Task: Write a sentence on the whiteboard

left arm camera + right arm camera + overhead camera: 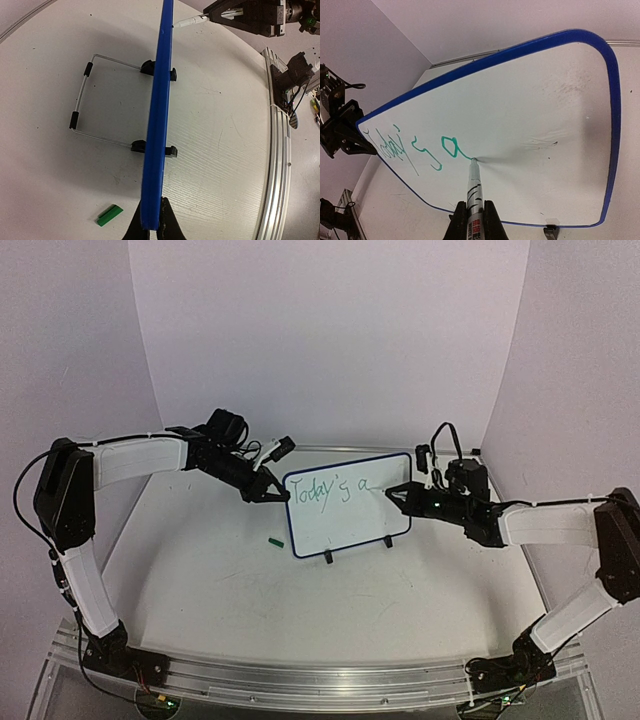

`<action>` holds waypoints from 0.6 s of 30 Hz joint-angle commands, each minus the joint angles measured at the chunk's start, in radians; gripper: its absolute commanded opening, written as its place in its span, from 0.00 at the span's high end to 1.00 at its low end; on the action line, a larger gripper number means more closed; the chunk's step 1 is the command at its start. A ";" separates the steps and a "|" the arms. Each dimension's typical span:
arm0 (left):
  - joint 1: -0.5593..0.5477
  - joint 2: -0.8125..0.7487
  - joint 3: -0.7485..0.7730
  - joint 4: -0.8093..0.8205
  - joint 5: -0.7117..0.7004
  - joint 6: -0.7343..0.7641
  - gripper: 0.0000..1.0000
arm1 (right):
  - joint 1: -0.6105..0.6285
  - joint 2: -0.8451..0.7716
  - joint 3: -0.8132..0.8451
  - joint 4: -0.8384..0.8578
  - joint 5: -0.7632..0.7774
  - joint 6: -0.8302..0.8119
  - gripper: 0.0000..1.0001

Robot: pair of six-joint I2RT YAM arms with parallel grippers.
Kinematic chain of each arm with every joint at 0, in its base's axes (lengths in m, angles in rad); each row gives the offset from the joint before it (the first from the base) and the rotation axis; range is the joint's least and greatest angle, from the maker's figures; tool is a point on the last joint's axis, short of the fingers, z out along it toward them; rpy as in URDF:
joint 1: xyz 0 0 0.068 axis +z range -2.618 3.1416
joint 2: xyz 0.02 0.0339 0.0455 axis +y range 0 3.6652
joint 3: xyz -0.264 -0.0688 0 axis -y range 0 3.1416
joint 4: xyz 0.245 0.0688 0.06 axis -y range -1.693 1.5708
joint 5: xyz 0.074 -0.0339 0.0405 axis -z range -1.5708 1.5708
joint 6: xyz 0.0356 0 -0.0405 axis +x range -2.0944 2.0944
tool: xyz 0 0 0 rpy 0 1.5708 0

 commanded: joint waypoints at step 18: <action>-0.004 -0.012 0.010 -0.035 -0.056 0.032 1.00 | 0.003 -0.286 -0.060 -0.150 -0.143 -0.079 1.00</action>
